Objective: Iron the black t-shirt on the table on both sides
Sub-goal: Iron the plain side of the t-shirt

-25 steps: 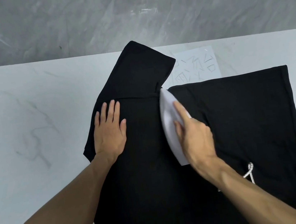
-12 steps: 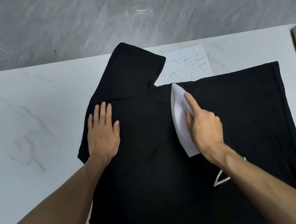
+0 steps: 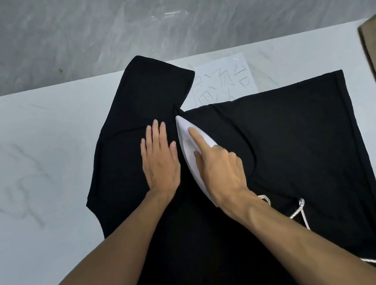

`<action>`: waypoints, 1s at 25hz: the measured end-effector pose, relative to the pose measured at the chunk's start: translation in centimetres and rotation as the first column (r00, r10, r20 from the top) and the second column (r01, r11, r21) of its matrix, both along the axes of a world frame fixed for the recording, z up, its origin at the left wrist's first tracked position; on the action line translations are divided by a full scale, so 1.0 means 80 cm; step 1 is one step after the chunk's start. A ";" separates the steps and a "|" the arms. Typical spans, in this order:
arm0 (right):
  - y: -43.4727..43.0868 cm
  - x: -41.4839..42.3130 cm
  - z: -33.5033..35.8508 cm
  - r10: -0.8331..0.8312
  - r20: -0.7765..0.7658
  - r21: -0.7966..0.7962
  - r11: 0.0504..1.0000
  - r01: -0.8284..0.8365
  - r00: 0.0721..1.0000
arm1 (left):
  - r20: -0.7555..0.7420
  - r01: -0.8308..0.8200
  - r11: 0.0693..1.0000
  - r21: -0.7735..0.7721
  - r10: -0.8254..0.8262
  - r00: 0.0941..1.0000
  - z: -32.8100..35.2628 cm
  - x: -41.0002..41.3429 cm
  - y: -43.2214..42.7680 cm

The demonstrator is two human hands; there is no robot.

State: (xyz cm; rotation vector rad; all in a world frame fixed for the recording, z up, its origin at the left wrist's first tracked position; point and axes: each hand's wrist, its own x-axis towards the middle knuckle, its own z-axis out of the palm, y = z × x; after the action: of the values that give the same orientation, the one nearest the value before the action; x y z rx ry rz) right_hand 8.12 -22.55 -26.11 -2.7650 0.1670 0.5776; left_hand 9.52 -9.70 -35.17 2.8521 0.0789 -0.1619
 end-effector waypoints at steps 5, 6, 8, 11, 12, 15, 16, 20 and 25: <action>-0.051 0.009 -0.006 -0.114 0.047 0.009 0.993 0.114 0.992 | -0.071 -0.015 0.986 0.168 0.028 0.997 -0.019 0.002 -0.006; -0.069 0.011 -0.004 -0.145 0.059 0.000 0.989 0.145 0.988 | -0.073 -0.012 0.985 0.174 0.025 0.997 -0.018 0.003 -0.007; -0.109 0.013 -0.001 -0.203 0.079 -0.024 0.978 0.206 0.976 | -0.080 -0.015 0.985 0.172 0.029 0.996 -0.018 0.004 -0.010; -0.170 0.020 0.007 -0.303 0.087 -0.034 0.951 0.307 0.949 | -0.094 -0.024 0.981 0.194 0.043 0.995 -0.017 0.004 -0.010; -0.184 0.022 0.009 -0.316 0.081 -0.034 0.947 0.320 0.945 | -0.095 -0.022 0.980 0.199 0.042 0.995 -0.017 0.004 -0.010; -0.191 0.023 0.018 -0.315 0.070 0.024 0.949 0.314 0.947 | -0.099 -0.022 0.980 0.196 0.042 0.994 -0.016 0.004 -0.011; -0.184 0.021 0.021 -0.281 0.082 0.040 0.960 0.279 0.956 | -0.102 -0.020 0.981 0.195 0.040 0.994 -0.015 0.004 -0.011; -0.122 0.017 0.026 -0.082 -0.019 0.103 0.991 0.083 0.996 | -0.091 -0.018 0.983 0.181 0.035 0.995 -0.015 0.003 -0.012; -0.093 0.008 0.000 0.071 0.011 -0.044 0.997 -0.071 0.997 | -0.064 -0.030 0.983 0.183 0.042 0.997 -0.017 0.002 -0.012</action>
State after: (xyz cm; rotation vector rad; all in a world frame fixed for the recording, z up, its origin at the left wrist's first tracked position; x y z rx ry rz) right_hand 8.78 -30.03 -26.14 -2.8260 0.0797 0.5816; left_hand 9.69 -10.66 -36.56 3.0250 0.1672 -0.2560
